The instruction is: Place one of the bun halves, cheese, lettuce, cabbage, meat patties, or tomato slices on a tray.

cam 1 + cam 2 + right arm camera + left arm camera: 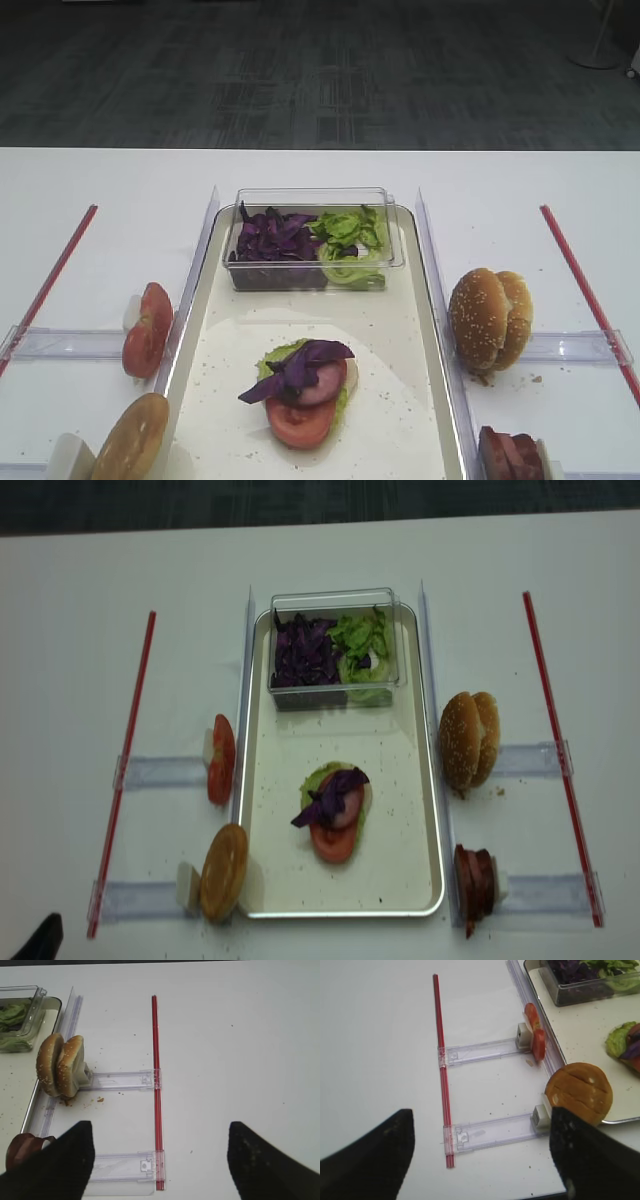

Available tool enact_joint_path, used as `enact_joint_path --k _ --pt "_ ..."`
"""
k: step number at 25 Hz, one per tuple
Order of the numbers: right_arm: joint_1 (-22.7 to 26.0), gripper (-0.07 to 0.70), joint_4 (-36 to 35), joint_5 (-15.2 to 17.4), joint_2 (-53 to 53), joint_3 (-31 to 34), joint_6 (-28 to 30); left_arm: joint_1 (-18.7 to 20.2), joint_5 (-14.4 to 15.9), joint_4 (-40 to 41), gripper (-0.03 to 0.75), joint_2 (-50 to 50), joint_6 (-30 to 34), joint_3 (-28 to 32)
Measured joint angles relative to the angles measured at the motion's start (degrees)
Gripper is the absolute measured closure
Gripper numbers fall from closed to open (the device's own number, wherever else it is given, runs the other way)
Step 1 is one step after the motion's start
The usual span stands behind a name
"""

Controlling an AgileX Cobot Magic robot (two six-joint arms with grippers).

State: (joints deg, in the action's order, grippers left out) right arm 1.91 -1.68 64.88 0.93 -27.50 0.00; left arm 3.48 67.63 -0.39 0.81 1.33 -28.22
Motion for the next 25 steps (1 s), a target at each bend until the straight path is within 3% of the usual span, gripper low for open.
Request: enact_joint_path --k 25 --pt "0.00 0.061 0.00 0.00 0.00 0.00 0.00 0.00 0.10 0.39 0.202 0.09 -1.33 0.04"
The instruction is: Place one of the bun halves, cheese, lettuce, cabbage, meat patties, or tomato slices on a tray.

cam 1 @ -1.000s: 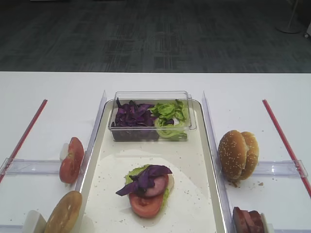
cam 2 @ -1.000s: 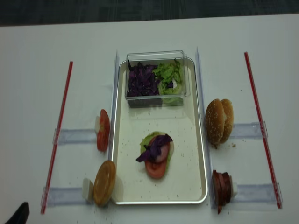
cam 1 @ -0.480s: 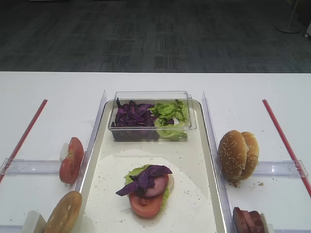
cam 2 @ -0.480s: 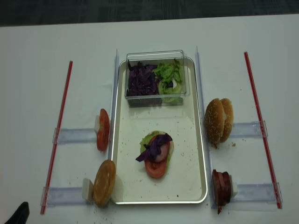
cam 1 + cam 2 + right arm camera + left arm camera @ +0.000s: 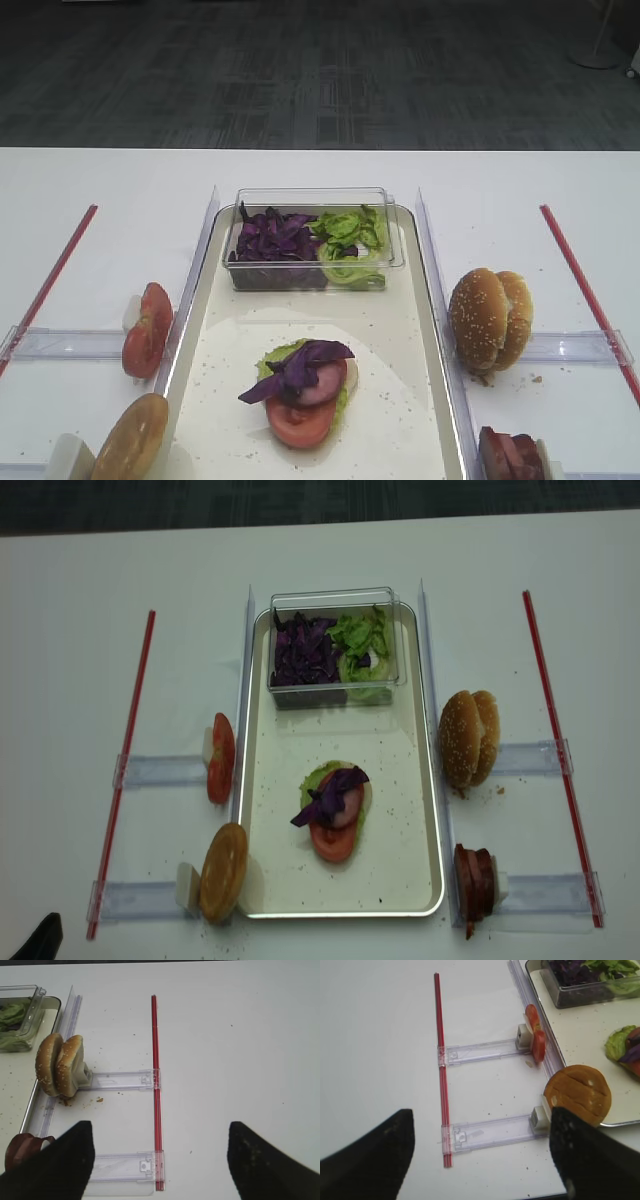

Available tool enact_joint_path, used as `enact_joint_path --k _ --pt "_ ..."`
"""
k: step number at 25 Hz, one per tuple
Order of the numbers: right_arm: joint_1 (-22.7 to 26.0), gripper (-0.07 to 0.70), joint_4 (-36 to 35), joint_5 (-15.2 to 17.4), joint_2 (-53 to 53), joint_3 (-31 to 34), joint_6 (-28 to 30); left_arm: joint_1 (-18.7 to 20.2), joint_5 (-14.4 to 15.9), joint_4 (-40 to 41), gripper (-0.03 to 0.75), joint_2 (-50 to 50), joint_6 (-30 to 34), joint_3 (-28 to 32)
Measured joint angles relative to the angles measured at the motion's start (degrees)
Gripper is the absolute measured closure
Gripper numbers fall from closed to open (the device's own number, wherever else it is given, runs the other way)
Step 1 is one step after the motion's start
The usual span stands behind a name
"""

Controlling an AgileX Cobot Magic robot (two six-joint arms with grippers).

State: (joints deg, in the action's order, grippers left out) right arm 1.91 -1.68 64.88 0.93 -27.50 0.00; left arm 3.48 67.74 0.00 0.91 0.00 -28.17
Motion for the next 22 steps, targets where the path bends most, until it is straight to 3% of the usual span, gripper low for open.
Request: enact_joint_path --k 22 --pt "0.00 0.061 0.00 0.00 0.00 0.00 0.00 0.00 0.00 0.00 0.202 0.00 0.00 0.00"
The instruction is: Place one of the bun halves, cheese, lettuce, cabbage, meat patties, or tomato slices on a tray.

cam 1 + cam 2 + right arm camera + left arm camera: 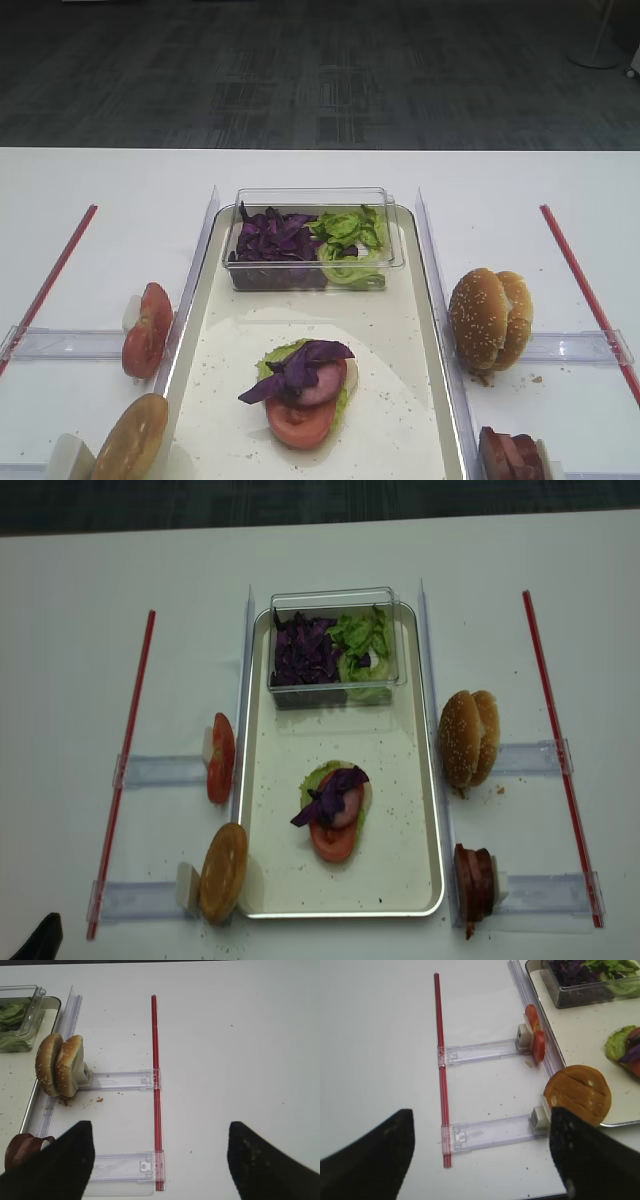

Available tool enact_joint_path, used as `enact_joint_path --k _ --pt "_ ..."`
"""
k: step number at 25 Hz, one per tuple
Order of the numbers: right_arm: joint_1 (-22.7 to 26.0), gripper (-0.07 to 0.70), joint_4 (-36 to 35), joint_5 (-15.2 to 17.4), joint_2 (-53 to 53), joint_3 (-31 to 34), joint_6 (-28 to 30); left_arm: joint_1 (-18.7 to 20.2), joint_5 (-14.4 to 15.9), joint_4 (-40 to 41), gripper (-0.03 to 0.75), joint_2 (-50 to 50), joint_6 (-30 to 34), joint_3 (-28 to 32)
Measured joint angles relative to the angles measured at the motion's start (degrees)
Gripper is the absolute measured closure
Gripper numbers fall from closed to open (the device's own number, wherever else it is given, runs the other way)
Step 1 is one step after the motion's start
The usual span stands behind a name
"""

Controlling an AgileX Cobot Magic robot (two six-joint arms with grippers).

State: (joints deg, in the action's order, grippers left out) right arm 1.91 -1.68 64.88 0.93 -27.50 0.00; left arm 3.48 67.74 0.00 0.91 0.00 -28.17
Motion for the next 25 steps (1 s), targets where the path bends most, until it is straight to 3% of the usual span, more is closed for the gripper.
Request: enact_joint_path --k 25 --pt "0.00 0.061 0.00 0.00 0.00 0.00 0.00 0.00 0.00 0.00 0.202 0.12 0.00 0.00"
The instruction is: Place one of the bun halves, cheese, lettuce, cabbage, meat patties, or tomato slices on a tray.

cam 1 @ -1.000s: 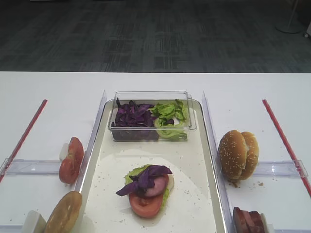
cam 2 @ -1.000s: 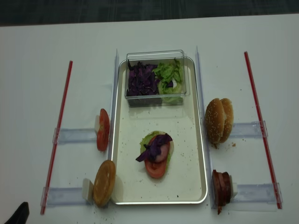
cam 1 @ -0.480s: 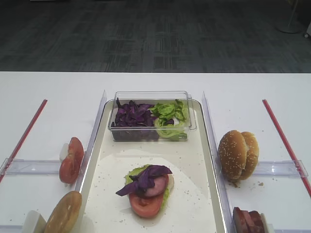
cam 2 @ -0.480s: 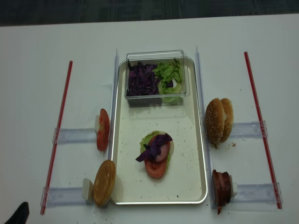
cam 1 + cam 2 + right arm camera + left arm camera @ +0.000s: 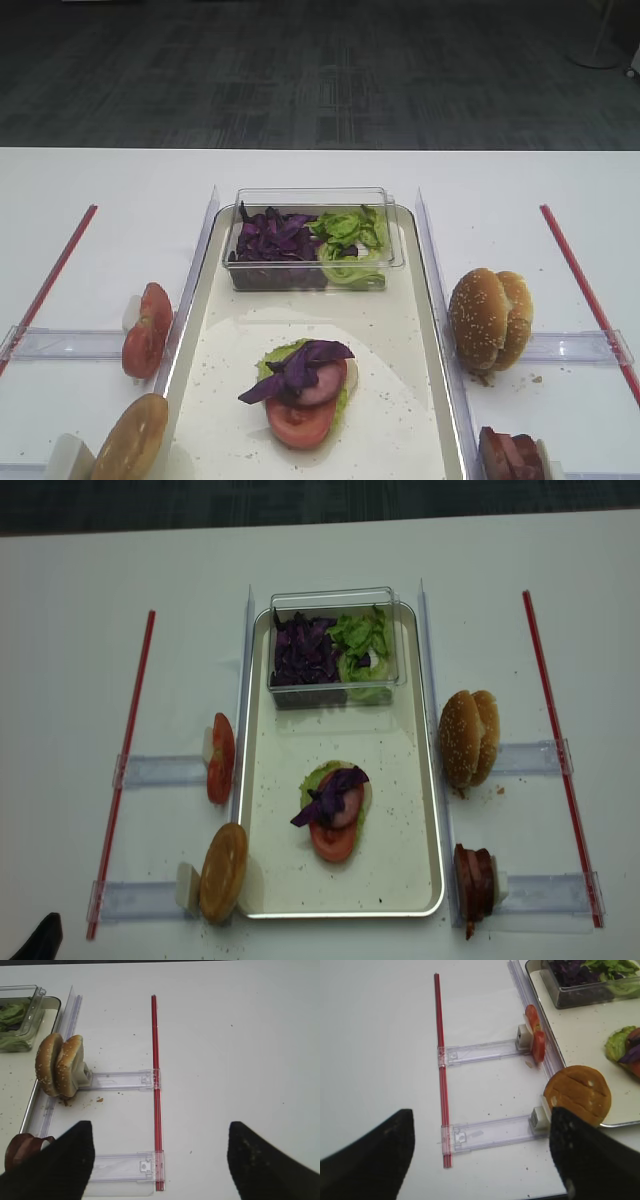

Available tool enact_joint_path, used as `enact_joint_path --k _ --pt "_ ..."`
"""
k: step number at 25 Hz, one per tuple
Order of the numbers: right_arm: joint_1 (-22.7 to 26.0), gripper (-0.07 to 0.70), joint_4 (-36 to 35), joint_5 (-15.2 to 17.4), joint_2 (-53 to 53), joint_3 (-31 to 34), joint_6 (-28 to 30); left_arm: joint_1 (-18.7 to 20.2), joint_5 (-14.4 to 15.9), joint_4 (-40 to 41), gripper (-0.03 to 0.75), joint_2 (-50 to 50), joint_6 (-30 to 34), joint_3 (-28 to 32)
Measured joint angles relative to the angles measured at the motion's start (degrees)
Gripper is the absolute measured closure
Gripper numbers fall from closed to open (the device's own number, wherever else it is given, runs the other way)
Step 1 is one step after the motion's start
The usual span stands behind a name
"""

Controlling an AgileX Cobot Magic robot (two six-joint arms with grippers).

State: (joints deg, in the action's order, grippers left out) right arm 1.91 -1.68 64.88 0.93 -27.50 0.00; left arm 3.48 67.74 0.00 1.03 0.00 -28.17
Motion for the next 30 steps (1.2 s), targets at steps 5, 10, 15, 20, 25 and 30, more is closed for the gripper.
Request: enact_joint_path --k 5,10,15,20,25,30 --pt "0.00 0.061 0.00 0.00 0.00 0.00 0.00 0.00 0.00 0.00 0.202 0.00 0.00 0.00" --pt "0.00 0.061 0.00 0.00 0.00 0.00 0.00 0.00 0.00 0.00 0.202 0.00 -0.31 0.00" --pt "0.00 0.061 0.00 0.00 0.00 0.00 0.00 0.00 0.00 0.00 0.202 0.00 -0.31 0.00" --pt "0.00 0.061 0.00 0.00 0.00 0.00 0.00 0.00 0.00 0.00 0.202 0.00 -0.31 0.00" --pt "0.00 0.061 0.00 0.00 0.00 0.00 0.00 0.00 0.00 0.00 0.202 0.00 -0.31 0.00" --pt "0.00 0.061 0.00 0.00 0.00 0.00 0.00 0.00 0.00 0.00 0.202 0.00 -0.31 0.00"
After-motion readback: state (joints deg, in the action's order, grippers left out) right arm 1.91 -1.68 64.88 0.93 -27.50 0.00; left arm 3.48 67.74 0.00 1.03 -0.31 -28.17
